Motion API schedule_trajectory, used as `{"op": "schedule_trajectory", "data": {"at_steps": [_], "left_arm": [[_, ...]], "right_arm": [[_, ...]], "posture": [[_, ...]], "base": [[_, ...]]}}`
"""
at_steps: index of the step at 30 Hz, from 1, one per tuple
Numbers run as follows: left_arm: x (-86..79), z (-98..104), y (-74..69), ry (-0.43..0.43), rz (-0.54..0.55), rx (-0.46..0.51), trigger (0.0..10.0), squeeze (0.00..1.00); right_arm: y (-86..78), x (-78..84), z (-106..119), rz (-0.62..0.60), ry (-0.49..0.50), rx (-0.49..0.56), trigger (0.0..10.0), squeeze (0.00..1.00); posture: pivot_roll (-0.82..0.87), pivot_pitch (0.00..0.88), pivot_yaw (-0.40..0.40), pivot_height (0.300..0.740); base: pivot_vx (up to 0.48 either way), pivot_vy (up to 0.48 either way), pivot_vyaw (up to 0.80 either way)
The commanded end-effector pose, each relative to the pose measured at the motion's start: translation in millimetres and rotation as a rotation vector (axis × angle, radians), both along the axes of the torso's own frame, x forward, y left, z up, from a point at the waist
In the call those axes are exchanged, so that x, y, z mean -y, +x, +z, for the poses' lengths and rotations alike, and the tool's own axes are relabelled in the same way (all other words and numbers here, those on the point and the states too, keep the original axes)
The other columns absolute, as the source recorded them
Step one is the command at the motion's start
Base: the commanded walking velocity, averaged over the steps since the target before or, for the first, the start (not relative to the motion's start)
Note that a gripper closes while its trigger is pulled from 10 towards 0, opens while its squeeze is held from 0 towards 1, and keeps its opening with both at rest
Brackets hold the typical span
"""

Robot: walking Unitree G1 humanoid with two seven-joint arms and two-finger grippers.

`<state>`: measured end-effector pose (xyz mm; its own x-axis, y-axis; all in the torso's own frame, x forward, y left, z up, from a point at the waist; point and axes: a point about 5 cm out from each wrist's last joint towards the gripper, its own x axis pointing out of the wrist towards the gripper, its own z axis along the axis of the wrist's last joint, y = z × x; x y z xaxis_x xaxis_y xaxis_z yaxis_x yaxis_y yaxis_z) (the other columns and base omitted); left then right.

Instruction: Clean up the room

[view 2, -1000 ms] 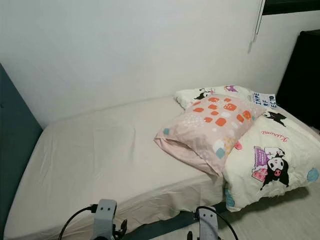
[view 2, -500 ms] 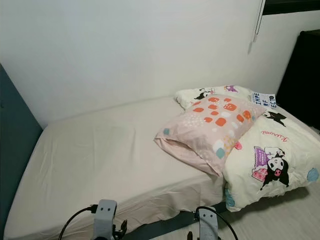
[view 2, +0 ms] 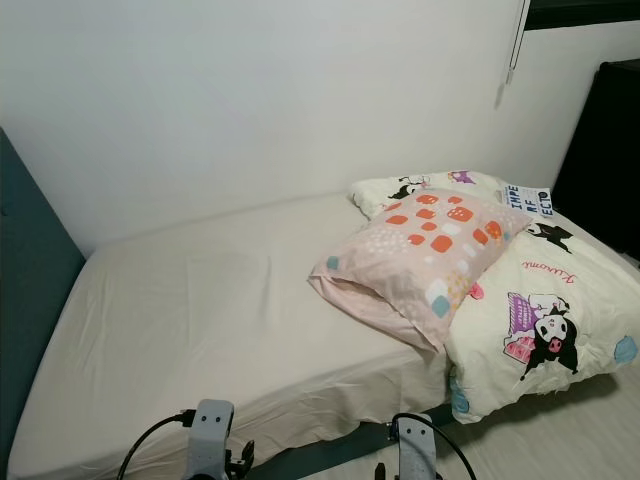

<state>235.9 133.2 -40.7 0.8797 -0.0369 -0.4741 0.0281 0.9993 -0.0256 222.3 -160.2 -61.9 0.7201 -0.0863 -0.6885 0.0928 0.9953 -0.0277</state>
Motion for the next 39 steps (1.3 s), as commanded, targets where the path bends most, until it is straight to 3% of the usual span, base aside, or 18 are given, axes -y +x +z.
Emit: {"op": "schedule_trajectory", "data": {"at_steps": [1,15,17,20,21,22,25,28,33,39], "left_arm": [[-2.7,-5,-5.7,0.009,0.002,-0.031,10.0,0.0],[-3.6,-5,-4.6,0.006,0.01,-0.033,10.0,0.0],[-12.2,-1,-1.6,0.019,0.028,-0.011,10.0,0.0],[-16.3,0,-0.1,0.019,0.041,0.0,10.0,0.0],[-23.9,8,4.8,0.027,0.044,0.06,10.0,0.0],[-23.9,8,4.8,0.027,0.044,0.06,10.0,0.0],[-34.9,31,12.2,0.056,0.006,0.214,10.0,0.0],[-36.0,42,13.0,0.072,-0.026,0.279,10.0,0.0],[-29.2,57,12.1,0.077,-0.052,0.357,10.0,0.0],[-22.7,64,13.8,0.075,-0.058,0.383,10.0,0.0]], "right_arm": [[-2.8,-3.7,-2,0.011,0.004,-0.007,10.0,0.0],[-1.6,-3.1,-1,0.012,-0.003,-0.004,10.0,0.0],[9.7,-6.1,9,0.077,-0.066,0.081,10.0,0.0],[14.3,-7.8,13,0.104,-0.09,0.118,10.0,0.0],[27.1,-11.1,26,0.13,-0.103,0.215,10.0,0.0],[27.1,-11.1,26,0.13,-0.103,0.215,10.0,0.0],[52.6,-12.4,58,0.108,-0.094,0.431,10.0,0.0],[60.3,-8.8,72,0.078,-0.079,0.504,10.0,0.0],[58.7,-1.7,79,0.063,0.016,0.539,10.0,0.0],[54.8,0.8,80,0.05,0.009,0.562,10.0,0.0]], "posture": [[-0.06,0.066,0.045,0.74],[-0.06,0.067,0.048,0.74],[-0.06,0.072,0.054,0.74],[-0.06,0.072,0.054,0.74],[-0.06,0.075,0.047,0.74],[-0.06,0.075,0.047,0.74],[-0.05,0.079,0.024,0.74],[-0.04,0.08,0.017,0.74],[-0.04,0.081,0.011,0.74],[-0.04,0.081,0.024,0.74]], "base": [[0.0,0.0,0.0],[0.0,0.0,0.0],[0.0,0.0,0.0],[0.0,0.0,0.0],[0.0,0.0,0.0],[0.0,0.0,0.0],[0.0,0.0,0.0],[0.0,0.0,0.0],[0.0,0.0,0.0],[0.0,0.0,0.0]]}}
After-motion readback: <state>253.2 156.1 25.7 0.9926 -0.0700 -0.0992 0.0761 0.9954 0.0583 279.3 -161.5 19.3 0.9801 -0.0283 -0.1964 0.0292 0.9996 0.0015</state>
